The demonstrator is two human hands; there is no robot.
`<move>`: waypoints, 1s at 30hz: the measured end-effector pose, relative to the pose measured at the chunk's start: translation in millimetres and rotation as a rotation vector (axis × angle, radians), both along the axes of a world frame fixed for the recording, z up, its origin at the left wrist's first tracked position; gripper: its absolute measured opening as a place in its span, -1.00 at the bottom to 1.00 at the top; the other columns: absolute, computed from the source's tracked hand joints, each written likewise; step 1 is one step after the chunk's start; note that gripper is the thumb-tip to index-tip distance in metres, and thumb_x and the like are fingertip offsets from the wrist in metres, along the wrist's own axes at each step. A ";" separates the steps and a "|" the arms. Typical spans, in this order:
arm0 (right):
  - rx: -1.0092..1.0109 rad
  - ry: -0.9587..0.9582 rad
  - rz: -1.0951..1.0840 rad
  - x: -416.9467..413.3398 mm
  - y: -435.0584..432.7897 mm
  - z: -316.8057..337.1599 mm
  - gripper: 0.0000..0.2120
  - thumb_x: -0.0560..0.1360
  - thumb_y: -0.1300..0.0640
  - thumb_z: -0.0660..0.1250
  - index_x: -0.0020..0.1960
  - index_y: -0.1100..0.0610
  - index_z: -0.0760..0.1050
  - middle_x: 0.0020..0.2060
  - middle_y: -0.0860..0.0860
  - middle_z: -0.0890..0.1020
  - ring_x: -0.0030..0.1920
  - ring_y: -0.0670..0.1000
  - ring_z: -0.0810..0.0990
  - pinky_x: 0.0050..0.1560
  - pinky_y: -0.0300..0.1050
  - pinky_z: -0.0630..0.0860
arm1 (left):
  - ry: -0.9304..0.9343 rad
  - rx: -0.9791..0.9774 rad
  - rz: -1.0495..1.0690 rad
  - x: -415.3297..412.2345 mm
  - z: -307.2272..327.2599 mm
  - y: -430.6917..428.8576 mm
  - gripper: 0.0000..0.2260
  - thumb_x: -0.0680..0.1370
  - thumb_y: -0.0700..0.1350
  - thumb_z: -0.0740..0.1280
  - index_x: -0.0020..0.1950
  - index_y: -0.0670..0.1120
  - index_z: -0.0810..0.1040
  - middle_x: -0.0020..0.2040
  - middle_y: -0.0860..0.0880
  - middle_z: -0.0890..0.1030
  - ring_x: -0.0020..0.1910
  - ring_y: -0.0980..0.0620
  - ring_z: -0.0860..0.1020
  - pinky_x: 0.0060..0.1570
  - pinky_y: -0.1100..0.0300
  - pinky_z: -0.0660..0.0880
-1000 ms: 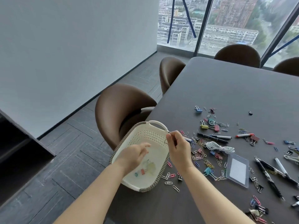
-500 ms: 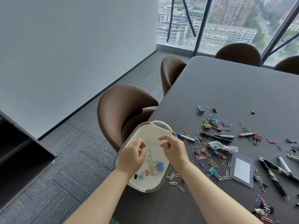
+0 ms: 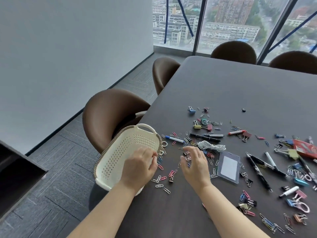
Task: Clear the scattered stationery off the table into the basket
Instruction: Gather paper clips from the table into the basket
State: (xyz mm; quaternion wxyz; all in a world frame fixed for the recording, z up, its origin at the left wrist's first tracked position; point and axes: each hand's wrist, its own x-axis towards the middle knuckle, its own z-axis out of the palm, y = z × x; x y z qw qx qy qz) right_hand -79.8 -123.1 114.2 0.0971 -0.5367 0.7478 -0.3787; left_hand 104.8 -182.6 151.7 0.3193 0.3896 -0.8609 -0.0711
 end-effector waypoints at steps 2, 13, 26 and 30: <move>0.050 0.018 -0.044 -26.6 26.3 -14.0 -0.67 0.42 0.00 0.17 0.08 0.14 0.49 0.01 0.05 0.59 0.03 0.13 0.53 0.12 -0.03 0.36 | 0.025 -0.031 -0.046 -26.8 -6.0 14.4 -0.89 0.41 -0.07 0.22 -0.12 -0.05 0.47 -0.21 0.00 0.58 -0.22 0.05 0.49 -0.28 0.24 0.44; 0.383 0.183 -0.068 -87.7 122.7 -79.2 -0.62 0.40 0.04 0.23 0.20 0.08 0.49 0.21 0.07 0.53 0.23 0.17 0.47 0.21 0.10 0.40 | -0.684 0.516 0.163 -66.7 -135.1 57.5 -0.38 0.54 0.25 -0.04 0.50 0.02 -0.16 0.51 -0.08 -0.22 0.46 -0.10 -0.28 0.40 -0.17 -0.17; 0.454 0.147 -0.198 -130.0 203.4 -101.1 -0.30 0.38 -0.32 -0.06 0.42 -0.01 0.22 0.47 -0.01 0.18 0.49 0.03 0.00 0.46 0.08 -0.10 | -0.683 0.504 -0.346 -131.8 -132.3 139.1 -0.12 0.25 0.48 -0.25 0.38 0.00 -0.43 0.41 0.03 -0.43 0.41 0.07 -0.42 0.40 0.12 -0.33; 0.527 0.195 -0.089 -120.4 226.0 -100.1 -0.17 0.30 -0.42 0.08 0.47 -0.08 0.05 0.49 -0.07 0.03 0.49 0.00 -0.15 0.46 0.08 -0.22 | -0.804 0.374 -0.439 -142.1 -132.8 130.6 -0.06 0.22 0.50 -0.20 0.39 0.00 -0.43 0.40 0.01 -0.47 0.36 0.05 -0.50 0.36 0.03 -0.40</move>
